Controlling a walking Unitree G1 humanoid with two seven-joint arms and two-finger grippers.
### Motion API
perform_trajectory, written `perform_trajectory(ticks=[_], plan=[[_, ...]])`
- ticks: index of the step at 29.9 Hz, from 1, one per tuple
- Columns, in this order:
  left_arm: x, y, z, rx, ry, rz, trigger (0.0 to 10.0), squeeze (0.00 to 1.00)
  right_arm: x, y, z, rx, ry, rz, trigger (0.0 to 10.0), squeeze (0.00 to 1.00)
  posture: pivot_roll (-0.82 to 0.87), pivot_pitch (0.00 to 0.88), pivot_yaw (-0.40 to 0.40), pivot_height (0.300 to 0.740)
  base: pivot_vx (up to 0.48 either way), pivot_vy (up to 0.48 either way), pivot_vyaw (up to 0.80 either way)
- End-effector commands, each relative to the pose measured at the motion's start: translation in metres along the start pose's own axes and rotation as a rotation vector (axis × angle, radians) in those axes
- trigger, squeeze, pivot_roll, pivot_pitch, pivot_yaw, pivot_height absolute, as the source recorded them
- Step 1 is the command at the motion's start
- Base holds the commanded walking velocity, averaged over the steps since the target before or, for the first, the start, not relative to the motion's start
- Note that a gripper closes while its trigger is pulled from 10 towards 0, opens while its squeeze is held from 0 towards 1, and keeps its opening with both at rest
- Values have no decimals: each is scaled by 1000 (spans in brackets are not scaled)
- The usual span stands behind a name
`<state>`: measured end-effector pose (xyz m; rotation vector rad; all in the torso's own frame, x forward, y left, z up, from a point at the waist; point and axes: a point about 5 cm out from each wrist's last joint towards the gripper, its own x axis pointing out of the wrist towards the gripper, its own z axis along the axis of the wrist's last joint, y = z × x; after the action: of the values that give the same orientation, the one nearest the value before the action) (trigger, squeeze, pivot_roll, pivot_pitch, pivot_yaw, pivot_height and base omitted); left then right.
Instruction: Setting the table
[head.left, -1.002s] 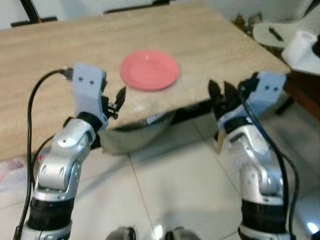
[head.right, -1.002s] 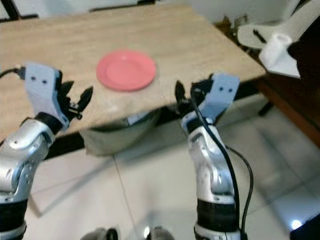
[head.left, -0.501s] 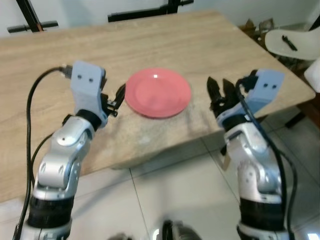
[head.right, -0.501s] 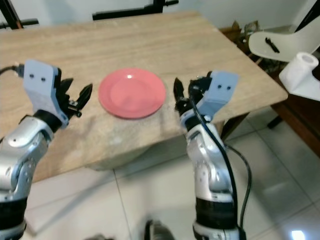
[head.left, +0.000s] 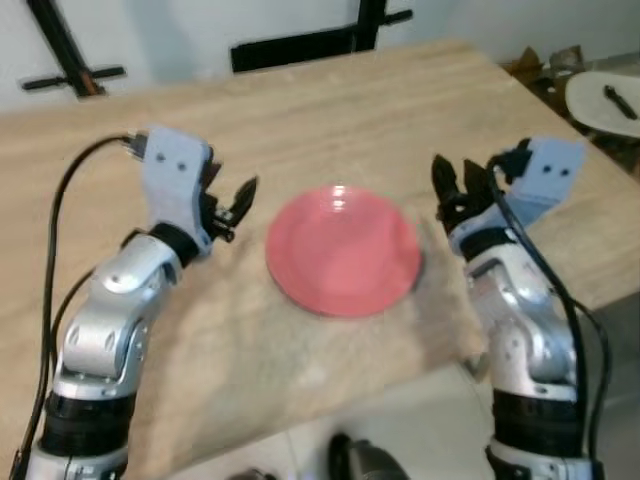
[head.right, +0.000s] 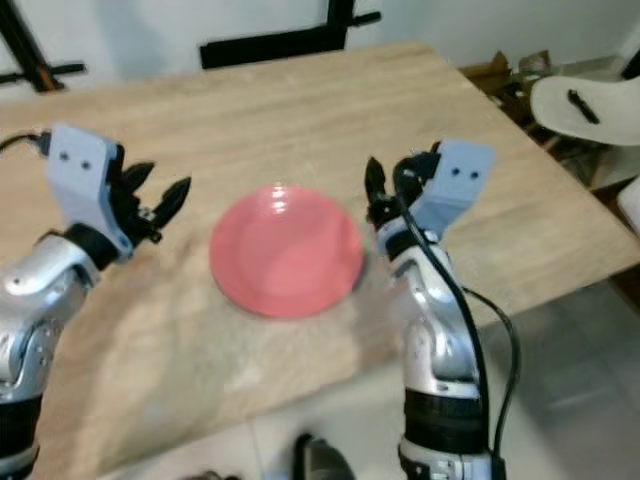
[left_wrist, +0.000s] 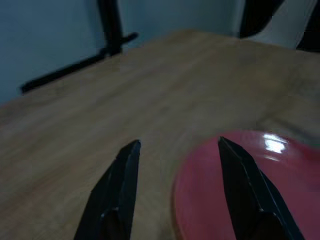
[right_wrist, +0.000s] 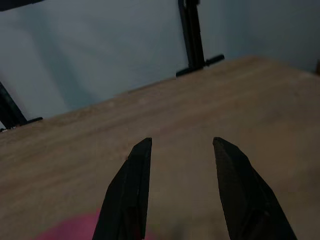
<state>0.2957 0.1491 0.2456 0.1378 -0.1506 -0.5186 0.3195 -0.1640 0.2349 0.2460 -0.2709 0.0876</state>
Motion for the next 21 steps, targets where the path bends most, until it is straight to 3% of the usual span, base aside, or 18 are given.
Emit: perform_trajectory(ticks=[1, 7, 11, 16, 21], plan=[[-5, -6, -10, -65, 50, -73, 10000, 0, -3, -1, -10, 7, 52, 11, 10000, 0, -85, 102, 30, 740, 0, 0, 0], [-4, -18, -21, -115, 92, -212, 10000, 0, -1, -4, -10, -11, 54, 7, 10000, 0, -83, 95, 24, 740, 0, 0, 0], [-7, -24, -30, -80, 151, -343, 10000, 0, 1, -5, -8, -15, 55, 12, 10000, 0, -86, 93, 24, 740, 0, 0, 0], [-12, -18, -45, 27, 237, -359, 10000, 0, 0, -4, -9, -6, 71, 36, 10000, 0, -86, 92, 25, 740, 0, 0, 0], [-9, -16, -59, 57, 250, -337, 10000, 0, 0, -4, -10, -1, 74, 45, 10000, 0, -83, 94, 21, 740, 0, 0, 0]])
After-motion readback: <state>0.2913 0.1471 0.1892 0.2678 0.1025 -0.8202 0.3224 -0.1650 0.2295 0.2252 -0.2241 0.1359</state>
